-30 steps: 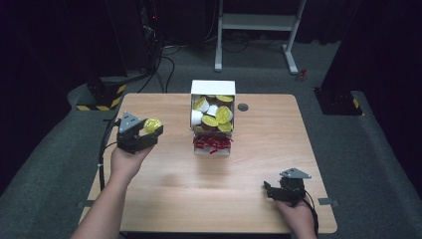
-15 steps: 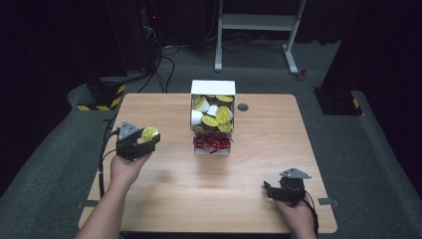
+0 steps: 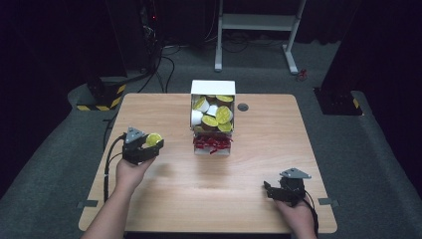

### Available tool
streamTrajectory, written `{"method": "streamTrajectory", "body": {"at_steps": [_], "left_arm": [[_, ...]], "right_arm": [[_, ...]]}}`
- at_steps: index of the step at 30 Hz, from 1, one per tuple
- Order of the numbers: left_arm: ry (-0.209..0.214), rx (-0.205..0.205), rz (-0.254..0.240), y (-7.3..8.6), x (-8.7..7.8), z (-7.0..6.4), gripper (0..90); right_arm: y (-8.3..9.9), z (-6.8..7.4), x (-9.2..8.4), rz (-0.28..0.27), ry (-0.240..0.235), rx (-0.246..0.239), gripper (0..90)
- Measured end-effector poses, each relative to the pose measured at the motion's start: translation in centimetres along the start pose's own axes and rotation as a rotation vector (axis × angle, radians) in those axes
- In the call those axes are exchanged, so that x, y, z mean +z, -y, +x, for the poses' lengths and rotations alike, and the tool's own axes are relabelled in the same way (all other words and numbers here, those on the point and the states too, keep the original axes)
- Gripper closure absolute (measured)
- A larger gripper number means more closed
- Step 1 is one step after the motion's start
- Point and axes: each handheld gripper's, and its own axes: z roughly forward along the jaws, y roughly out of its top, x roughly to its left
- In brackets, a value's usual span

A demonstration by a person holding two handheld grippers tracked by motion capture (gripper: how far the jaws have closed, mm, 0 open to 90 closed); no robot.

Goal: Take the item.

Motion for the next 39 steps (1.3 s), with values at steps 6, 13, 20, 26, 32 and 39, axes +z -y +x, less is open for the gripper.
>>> {"method": "streamTrajectory", "body": {"at_steps": [6,13,20,26,32,39], "left_arm": [[0.002,-0.002,0.029,0.5,1.0,-0.2,39.5],[-0.02,0.001,0.038,0.7,1.7,-0.4,39.5],[-0.023,0.009,0.017,-0.1,1.7,-0.7,39.5],[-0.024,0.008,0.028,-1.0,2.5,-0.5,39.5],[-0.029,-0.003,0.04,-1.5,4.2,0.3,39.5],[-0.02,-0.039,0.096,-0.8,6.1,0.5,39.5]], "right_arm": [[0.0,0.0,0.0,0.0,0.0,0.0,15.8],[0.0,0.0,0.0,0.0,0.0,0.0,15.8],[0.0,0.0,0.0,0.0,0.0,0.0,15.8],[0.0,0.0,0.0,0.0,0.0,0.0,15.8],[0.0,0.0,0.0,0.0,0.0,0.0,15.8],[0.0,0.0,0.0,0.0,-0.001,0.0,15.8]]}}
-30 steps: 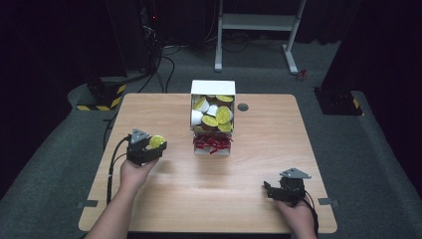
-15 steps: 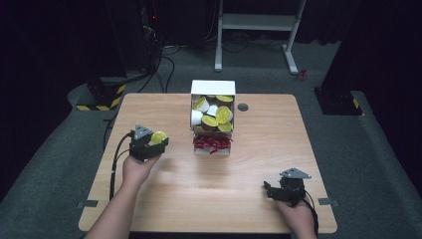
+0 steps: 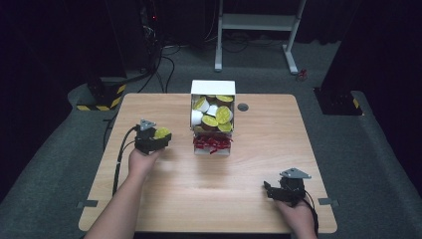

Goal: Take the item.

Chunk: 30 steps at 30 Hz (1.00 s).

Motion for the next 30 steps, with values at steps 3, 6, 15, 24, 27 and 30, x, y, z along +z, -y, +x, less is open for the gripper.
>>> {"method": "streamTrajectory", "body": {"at_steps": [3,6,15,24,27,30], "left_arm": [[-0.001,0.003,0.034,0.4,0.9,-0.3,39.5],[-0.001,0.007,0.051,0.6,1.4,-0.4,39.5],[-0.009,-0.026,0.097,1.7,3.2,-0.5,39.4],[-0.017,-0.034,0.081,2.4,3.6,-0.4,39.4],[-0.016,-0.037,0.079,2.4,3.6,-0.4,39.3],[-0.011,-0.042,0.082,2.4,3.6,-0.4,39.2]], "right_arm": [[0.0,0.0,0.0,0.0,0.0,0.0,15.8],[0.0,0.0,0.0,0.0,-0.002,-0.002,15.8],[0.0,0.0,0.0,-0.001,-0.001,-0.004,15.8],[0.0,0.0,0.0,-0.001,-0.001,-0.004,15.8],[0.0,0.0,0.0,-0.001,-0.002,-0.003,15.8],[0.0,0.0,0.0,-0.001,-0.001,-0.004,15.8]]}}
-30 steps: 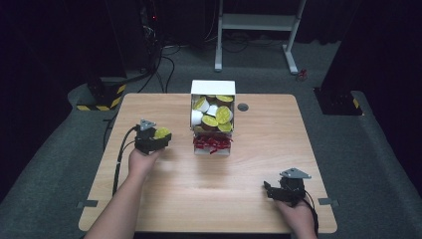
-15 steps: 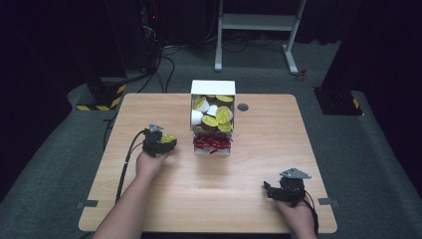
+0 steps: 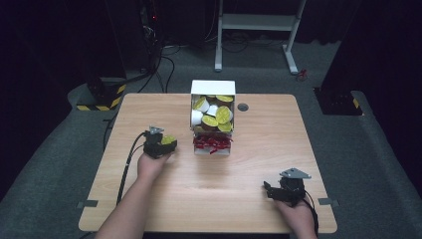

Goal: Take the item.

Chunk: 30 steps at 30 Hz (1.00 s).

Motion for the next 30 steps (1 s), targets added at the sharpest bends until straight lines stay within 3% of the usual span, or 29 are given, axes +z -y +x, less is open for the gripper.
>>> {"method": "streamTrajectory", "body": {"at_steps": [3,9,15,24,30], "left_arm": [[-0.001,0.002,0.002,-0.1,0.0,0.1,38.3],[-0.014,-0.02,-0.009,-0.3,-0.6,0.4,25.7],[0.003,-0.034,-0.052,-0.8,-1.8,0.8,24.8],[0.028,0.007,-0.083,-1.0,-3.4,0.5,31.0],[0.022,0.03,-0.127,-1.2,-5.2,0.2,43.0]], "right_arm": [[0.0,0.0,0.0,0.001,-0.001,0.001,15.8],[0.0,0.0,0.0,0.001,-0.003,0.001,15.8],[0.0,0.0,0.0,0.001,-0.003,0.001,15.8],[0.0,0.0,0.0,0.001,-0.003,0.001,15.8],[0.0,0.0,0.0,0.001,-0.003,0.002,15.8]]}}
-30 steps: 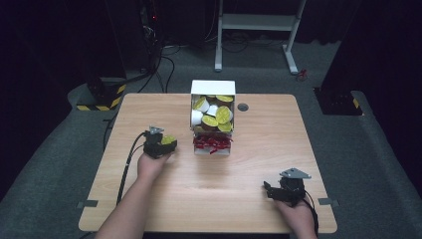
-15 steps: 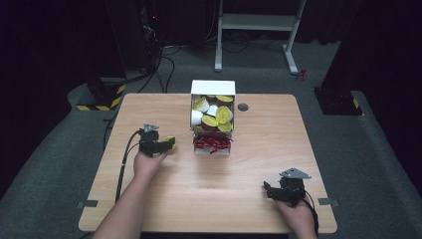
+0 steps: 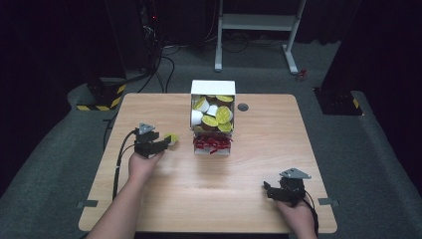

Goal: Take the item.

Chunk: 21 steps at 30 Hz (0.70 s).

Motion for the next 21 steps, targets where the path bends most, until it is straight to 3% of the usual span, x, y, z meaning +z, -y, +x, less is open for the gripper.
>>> {"method": "streamTrajectory", "body": {"at_steps": [4,13,17,21], "left_arm": [[-0.002,0.009,-0.028,0.0,-1.3,0.1,45.6],[0.011,0.024,-0.026,1.6,-3.7,0.6,55.7],[0.033,0.019,-0.018,3.2,-4.7,0.9,47.1],[0.031,0.042,-0.001,5.2,-5.6,1.0,39.7]], "right_arm": [[0.0,0.0,0.0,0.0,0.0,0.0,15.8],[0.0,0.0,0.0,0.0,0.0,0.0,15.8],[0.0,0.0,0.0,0.0,0.0,0.0,15.8],[0.0,0.0,0.0,0.0,0.001,0.0,15.9]]}}
